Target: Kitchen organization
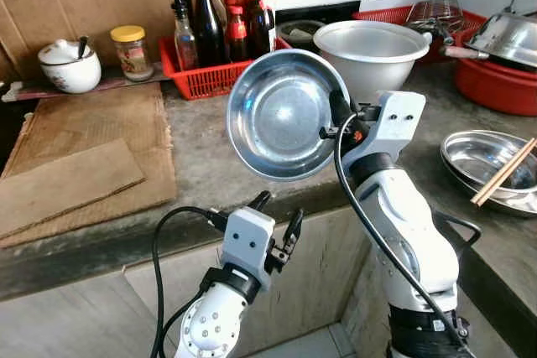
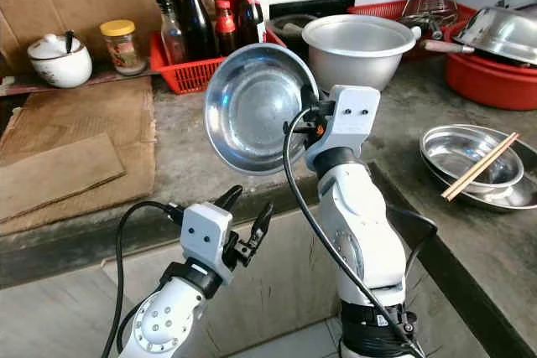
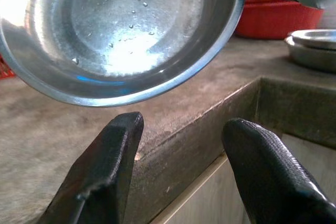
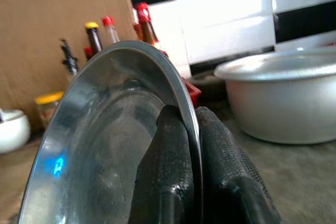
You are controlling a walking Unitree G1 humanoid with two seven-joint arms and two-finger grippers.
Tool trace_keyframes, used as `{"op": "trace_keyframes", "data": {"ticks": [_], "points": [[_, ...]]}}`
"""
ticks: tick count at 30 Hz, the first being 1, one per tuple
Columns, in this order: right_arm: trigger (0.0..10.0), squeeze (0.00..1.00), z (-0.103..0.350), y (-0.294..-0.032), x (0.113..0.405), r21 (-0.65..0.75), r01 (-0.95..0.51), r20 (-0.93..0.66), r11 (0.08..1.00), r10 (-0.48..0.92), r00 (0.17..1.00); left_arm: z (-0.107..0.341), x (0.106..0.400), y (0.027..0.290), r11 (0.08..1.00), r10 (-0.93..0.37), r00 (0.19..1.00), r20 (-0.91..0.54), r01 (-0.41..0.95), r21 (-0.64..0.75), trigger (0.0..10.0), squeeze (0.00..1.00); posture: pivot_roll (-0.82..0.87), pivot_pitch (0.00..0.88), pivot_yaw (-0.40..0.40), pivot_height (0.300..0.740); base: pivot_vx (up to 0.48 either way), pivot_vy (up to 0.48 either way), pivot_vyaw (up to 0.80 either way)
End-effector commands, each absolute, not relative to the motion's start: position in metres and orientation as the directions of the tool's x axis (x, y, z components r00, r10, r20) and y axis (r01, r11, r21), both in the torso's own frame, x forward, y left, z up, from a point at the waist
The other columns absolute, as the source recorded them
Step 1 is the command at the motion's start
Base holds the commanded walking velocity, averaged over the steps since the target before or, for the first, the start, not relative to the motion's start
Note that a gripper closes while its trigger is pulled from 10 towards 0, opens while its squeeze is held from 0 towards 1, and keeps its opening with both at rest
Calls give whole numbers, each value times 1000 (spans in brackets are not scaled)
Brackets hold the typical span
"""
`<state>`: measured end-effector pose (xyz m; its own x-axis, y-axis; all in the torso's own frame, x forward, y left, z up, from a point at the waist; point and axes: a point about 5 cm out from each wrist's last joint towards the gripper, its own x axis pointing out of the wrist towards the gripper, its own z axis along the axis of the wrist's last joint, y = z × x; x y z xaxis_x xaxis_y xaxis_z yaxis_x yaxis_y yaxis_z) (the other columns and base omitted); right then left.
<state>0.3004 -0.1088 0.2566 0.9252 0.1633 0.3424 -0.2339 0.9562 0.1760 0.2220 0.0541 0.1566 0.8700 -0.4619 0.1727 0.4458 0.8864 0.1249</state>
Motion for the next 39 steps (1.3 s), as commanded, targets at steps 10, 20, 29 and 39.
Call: {"op": "trace_keyframes", "data": {"ticks": [10, 20, 29, 39], "points": [[0, 0, 260, -109, 297, 172, -235, 368, 957, 159, 916, 156, 221, 54, 882, -471, 867, 164, 456, 122, 10000, 0, 91, 65, 1, 740, -267, 0, 0], [0, 0, 260, -110, 296, 177, -231, 373, 957, 152, 915, 156, 221, 53, 881, -472, 866, 163, 457, 124, 10000, 0, 92, 65, 3, 740, -272, 0, 0], [0, 0, 259, -112, 295, 169, -220, 374, 961, 144, 916, 156, 221, 54, 882, -471, 867, 161, 456, 124, 10000, 0, 91, 66, 2, 740, -276, 0, 0], [0, 0, 251, -117, 289, 156, -201, 355, 967, 134, 925, 155, 221, 54, 881, -472, 867, 160, 457, 122, 10000, 0, 89, 63, 5, 740, -275, 0, -155]]}}
